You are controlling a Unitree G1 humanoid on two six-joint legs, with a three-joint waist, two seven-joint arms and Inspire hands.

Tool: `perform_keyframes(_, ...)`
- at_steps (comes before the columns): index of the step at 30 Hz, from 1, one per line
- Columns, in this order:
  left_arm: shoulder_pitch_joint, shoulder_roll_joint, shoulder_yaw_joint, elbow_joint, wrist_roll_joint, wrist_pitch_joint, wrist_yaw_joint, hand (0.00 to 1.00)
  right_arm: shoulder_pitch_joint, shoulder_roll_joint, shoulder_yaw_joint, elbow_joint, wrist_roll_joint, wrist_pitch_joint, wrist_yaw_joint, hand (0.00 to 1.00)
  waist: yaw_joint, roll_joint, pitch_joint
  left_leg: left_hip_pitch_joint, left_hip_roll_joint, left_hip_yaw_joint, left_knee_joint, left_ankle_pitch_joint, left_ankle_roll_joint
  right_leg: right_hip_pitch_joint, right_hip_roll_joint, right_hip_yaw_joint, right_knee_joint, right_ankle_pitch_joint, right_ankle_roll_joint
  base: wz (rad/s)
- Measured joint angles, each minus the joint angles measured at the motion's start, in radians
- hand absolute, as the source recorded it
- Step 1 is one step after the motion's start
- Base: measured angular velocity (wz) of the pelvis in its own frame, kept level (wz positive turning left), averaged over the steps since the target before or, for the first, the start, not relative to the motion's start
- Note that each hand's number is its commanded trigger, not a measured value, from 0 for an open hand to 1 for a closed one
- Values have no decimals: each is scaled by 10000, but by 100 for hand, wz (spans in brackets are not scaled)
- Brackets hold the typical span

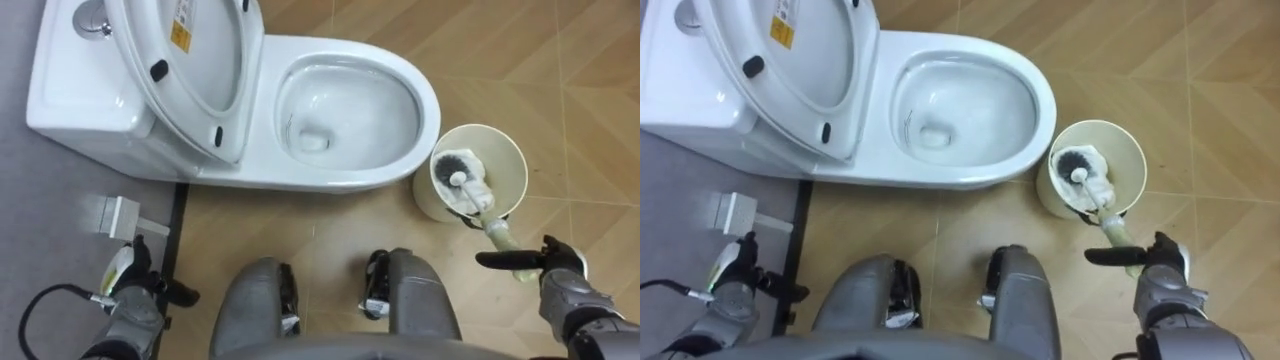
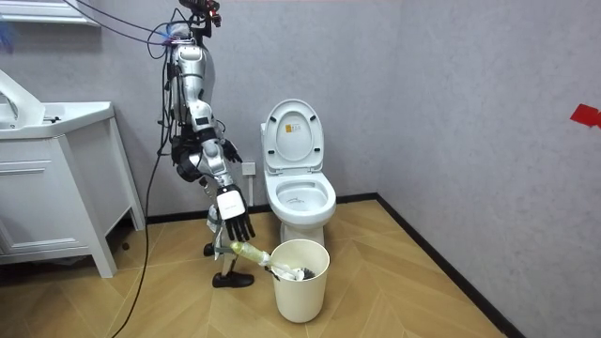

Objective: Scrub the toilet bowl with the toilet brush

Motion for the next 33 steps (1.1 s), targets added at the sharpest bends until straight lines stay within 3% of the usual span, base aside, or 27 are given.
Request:
perform_keyframes(5, -73, 32, -318, 1, -36, 144, 62, 0, -91, -62, 314, 53, 17, 6, 129, 0, 95, 83, -34, -475, -2, -5, 223, -13, 27, -471, -22, 24, 190, 6, -8, 0)
perform_keyframes(15, -248, 40, -600, 8, -429, 314, 61, 0, -179, -222, 375, 50, 37, 98, 351, 0, 266, 102, -25, -685, -7, -26, 315, -39, 6, -720, -59, 23, 375, -73, -51, 0)
perform_keyframes(20, -250, 55, -600, 5, -419, 381, 53, 0, -472, -454, 673, 66, 54, 353, 596, 0, 274, 35, 16, -884, -82, -104, 321, -30, -14, -923, -210, -120, 575, -200, -123, 8)
perform_keyframes(30, -222, 119, -804, 0, -402, 393, -14, 0, -604, -530, 683, 104, 39, 464, 842, 0, 275, -93, 71, -1179, -91, -277, 369, -76, -120, -1179, -219, -246, 731, -423, -168, 5)
perform_keyframes(33, -230, 189, -792, 12, -398, 407, -105, 0, -805, -660, 684, 238, 122, 654, 1054, 0, 328, -173, 87, -1474, -89, -276, 494, -93, -141, -1513, -219, -207, 897, -432, -195, 0)
